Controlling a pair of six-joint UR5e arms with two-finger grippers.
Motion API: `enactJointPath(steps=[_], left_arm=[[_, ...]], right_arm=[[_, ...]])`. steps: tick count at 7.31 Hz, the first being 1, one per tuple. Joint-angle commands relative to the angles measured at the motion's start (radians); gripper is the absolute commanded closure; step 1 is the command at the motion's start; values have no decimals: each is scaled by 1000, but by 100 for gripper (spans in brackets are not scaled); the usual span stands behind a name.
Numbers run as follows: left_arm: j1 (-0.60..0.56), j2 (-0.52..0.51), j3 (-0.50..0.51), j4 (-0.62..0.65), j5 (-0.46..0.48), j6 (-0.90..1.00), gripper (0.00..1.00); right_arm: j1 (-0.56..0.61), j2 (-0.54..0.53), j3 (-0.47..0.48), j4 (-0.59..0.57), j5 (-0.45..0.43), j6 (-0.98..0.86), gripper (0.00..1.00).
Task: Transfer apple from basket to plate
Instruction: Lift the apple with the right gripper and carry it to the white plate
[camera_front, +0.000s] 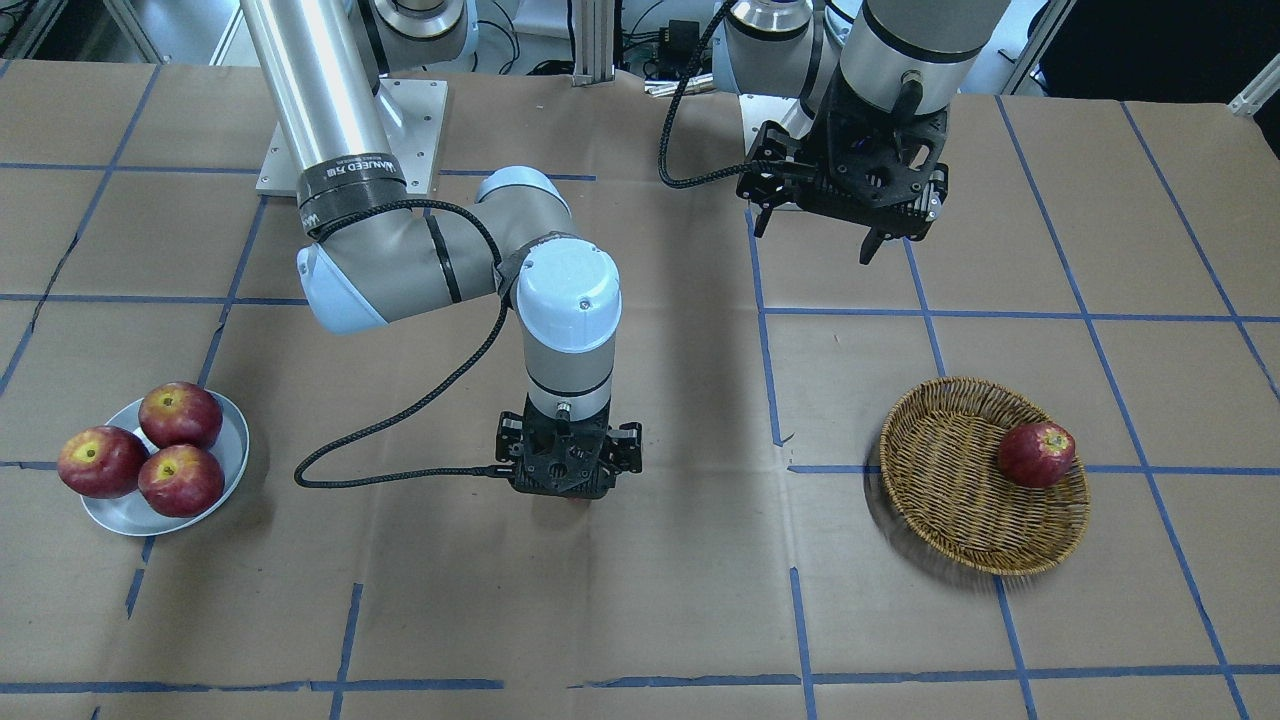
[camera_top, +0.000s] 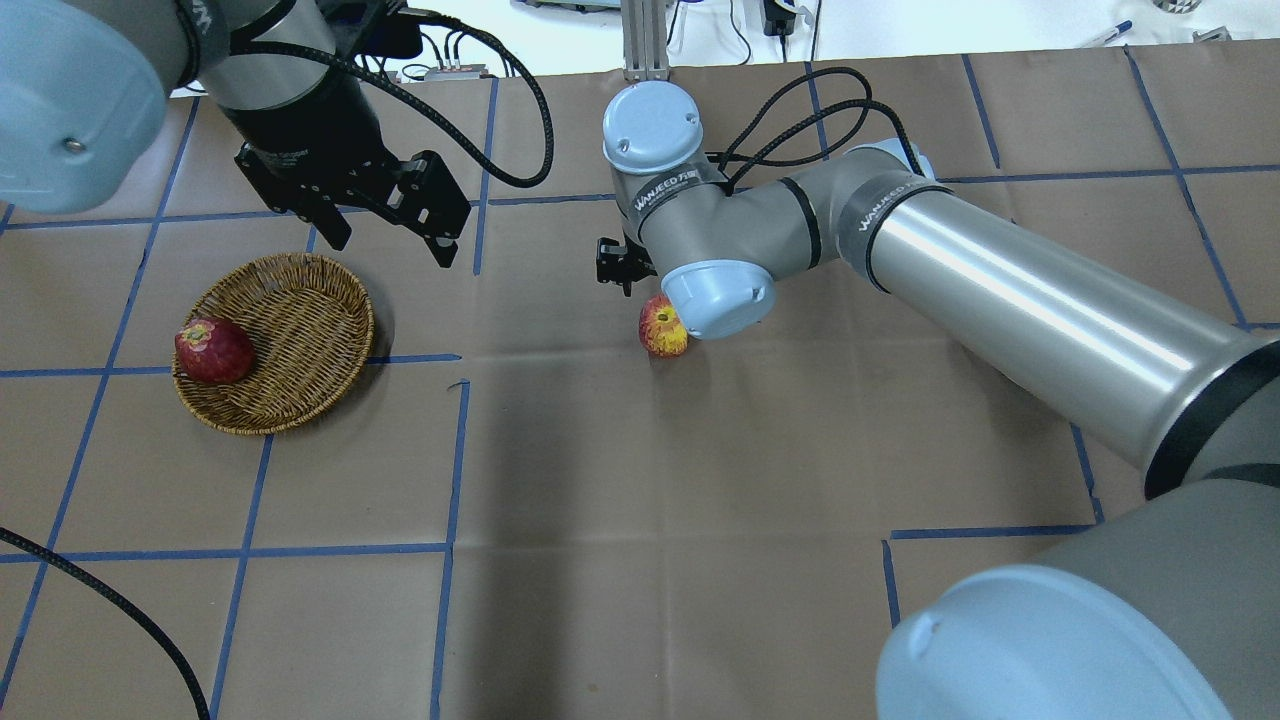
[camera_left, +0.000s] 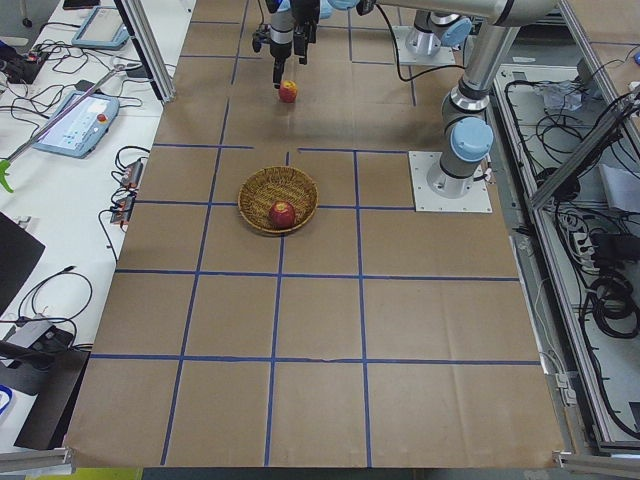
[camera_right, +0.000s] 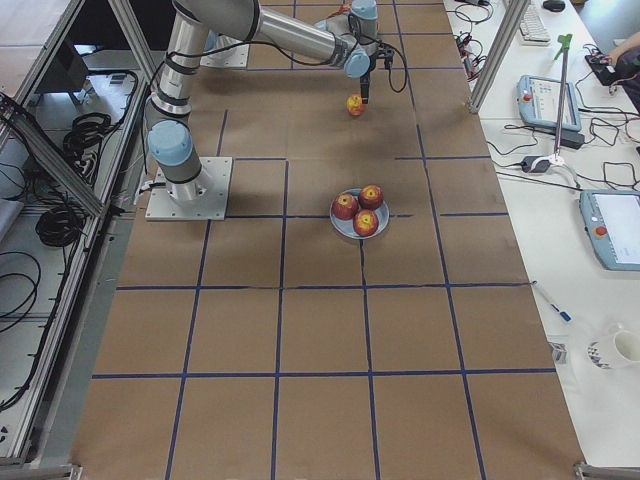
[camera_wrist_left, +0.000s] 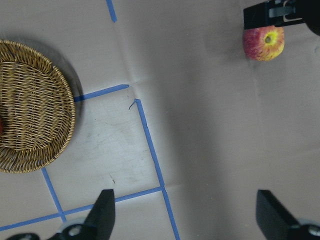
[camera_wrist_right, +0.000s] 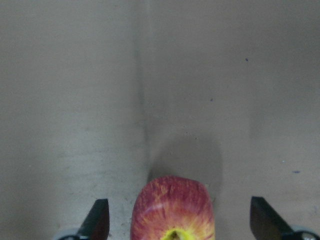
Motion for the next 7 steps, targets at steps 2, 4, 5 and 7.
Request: enactJointPath(steps=[2,4,5,7], left_arm=[[3,3,-2,-14,1,3,1],[5,15,-36,-13,1,3,1],[9,24,-54,-13,1,3,1],[11,29,-56,-13,1,4,1]], right_arm=[[-1,5,82,-98,1,5,1],[0,17,77,-98,3,5,30],[0,16,76,-98,3,6,43],[-17,-1,54,-95,1,-4,48]])
